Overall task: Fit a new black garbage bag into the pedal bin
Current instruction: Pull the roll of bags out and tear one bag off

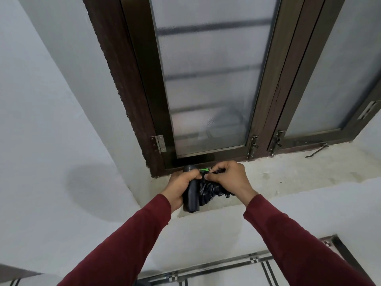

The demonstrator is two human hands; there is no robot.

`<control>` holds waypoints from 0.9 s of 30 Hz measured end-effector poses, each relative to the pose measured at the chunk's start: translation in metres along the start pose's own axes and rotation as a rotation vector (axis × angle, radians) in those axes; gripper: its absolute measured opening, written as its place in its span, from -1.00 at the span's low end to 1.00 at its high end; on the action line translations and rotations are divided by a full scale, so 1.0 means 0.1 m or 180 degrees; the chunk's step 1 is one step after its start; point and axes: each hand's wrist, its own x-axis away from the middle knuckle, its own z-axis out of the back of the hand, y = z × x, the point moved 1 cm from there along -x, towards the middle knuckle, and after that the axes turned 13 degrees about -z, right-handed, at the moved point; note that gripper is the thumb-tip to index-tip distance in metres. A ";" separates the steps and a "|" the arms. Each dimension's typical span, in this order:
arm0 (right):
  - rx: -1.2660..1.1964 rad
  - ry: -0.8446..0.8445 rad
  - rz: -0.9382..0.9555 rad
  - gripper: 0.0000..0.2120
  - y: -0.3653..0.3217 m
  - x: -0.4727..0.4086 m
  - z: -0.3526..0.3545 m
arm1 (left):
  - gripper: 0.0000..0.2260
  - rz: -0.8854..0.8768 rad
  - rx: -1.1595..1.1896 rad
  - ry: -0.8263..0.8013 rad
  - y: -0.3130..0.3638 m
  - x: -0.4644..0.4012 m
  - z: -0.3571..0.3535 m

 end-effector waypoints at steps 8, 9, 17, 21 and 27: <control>-0.0275 0.0401 -0.0123 -0.90 0.15 0.00 -0.08 | -0.47 -0.0249 0.0247 -0.0026 0.10 0.06 -0.09; -0.0125 0.0445 -0.0015 -0.89 0.13 -0.01 -0.10 | -0.42 -0.0220 0.0309 -0.0014 0.11 0.06 -0.09; 0.1436 0.1136 0.1244 -0.89 -0.02 0.12 -0.33 | -0.64 0.0087 0.0967 -0.0349 0.17 0.08 -0.08; 0.1661 0.1125 0.1155 -0.90 -0.02 0.10 -0.35 | -0.74 0.0134 0.0949 -0.0488 0.14 0.07 -0.07; 0.1881 0.1100 0.0811 -0.85 0.01 -0.03 -0.27 | -0.76 0.0122 0.1189 -0.0707 0.14 0.03 -0.05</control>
